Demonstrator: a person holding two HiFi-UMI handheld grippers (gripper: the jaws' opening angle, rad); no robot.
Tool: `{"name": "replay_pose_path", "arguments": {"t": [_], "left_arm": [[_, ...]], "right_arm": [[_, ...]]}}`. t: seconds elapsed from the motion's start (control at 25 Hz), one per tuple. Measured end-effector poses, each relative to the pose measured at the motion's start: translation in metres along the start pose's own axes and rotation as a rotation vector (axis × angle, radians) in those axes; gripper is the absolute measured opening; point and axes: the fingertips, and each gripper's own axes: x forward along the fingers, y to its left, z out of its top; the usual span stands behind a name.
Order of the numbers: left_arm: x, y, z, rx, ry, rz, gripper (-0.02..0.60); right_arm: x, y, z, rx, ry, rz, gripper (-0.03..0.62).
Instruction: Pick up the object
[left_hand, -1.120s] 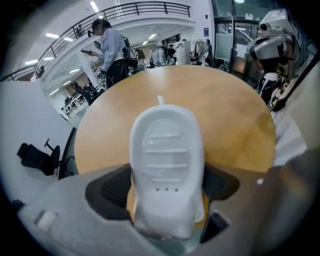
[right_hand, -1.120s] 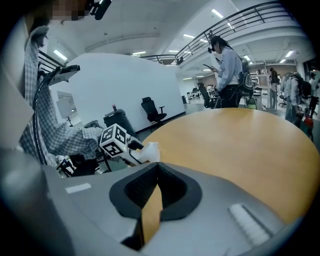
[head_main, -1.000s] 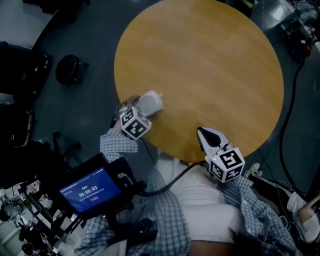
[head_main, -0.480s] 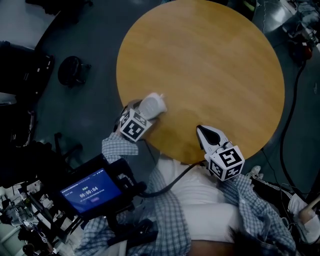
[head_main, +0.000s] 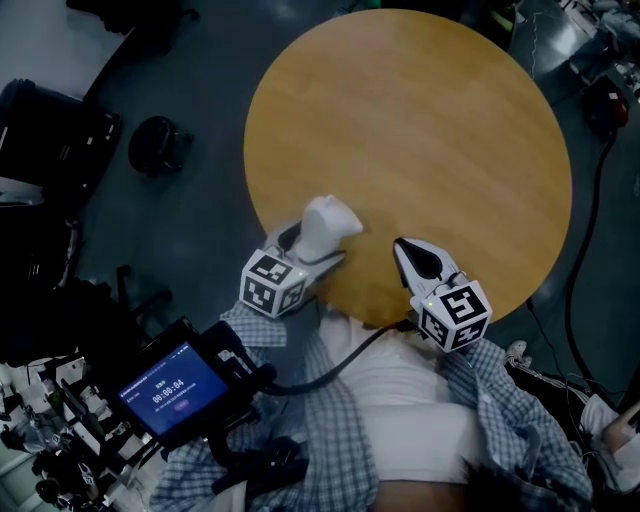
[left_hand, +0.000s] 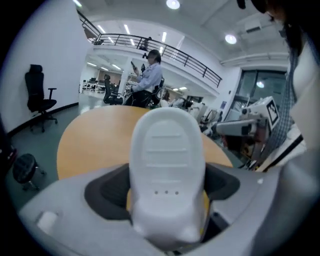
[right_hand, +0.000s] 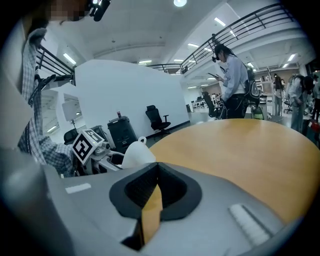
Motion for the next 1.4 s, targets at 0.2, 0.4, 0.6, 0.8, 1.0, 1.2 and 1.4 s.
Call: {"name": "replay_pose_path", "arguments": {"t": [0.2, 0.4, 0.6, 0.8, 1.0, 1.2, 1.4], "left_arm": [[-0.002, -0.029, 0.014, -0.011, -0.078, -0.042, 0.436], [-0.007, -0.038, 0.019, 0.002, -0.109, -0.037, 0.436], [-0.01, -0.035, 0.019, 0.01, -0.112, -0.031, 0.436], [-0.01, -0.032, 0.018, -0.011, -0.126, -0.028, 0.436], [-0.011, -0.03, 0.019, -0.018, -0.132, -0.022, 0.436], [-0.011, -0.028, 0.021, -0.026, -0.135, -0.014, 0.436], [-0.014, -0.023, 0.013, -0.026, -0.133, -0.007, 0.436]], "right_arm": [[0.005, 0.002, 0.01, -0.027, -0.032, 0.03, 0.006], [-0.001, 0.008, 0.006, -0.052, -0.033, 0.059, 0.006], [0.0, 0.009, 0.004, -0.053, -0.032, 0.064, 0.006], [0.0, 0.008, 0.004, -0.053, -0.031, 0.066, 0.006], [-0.001, 0.008, 0.005, -0.055, -0.031, 0.069, 0.006], [-0.002, 0.005, 0.007, -0.06, -0.026, 0.072, 0.006], [0.001, 0.01, 0.002, -0.061, -0.023, 0.073, 0.006]]}}
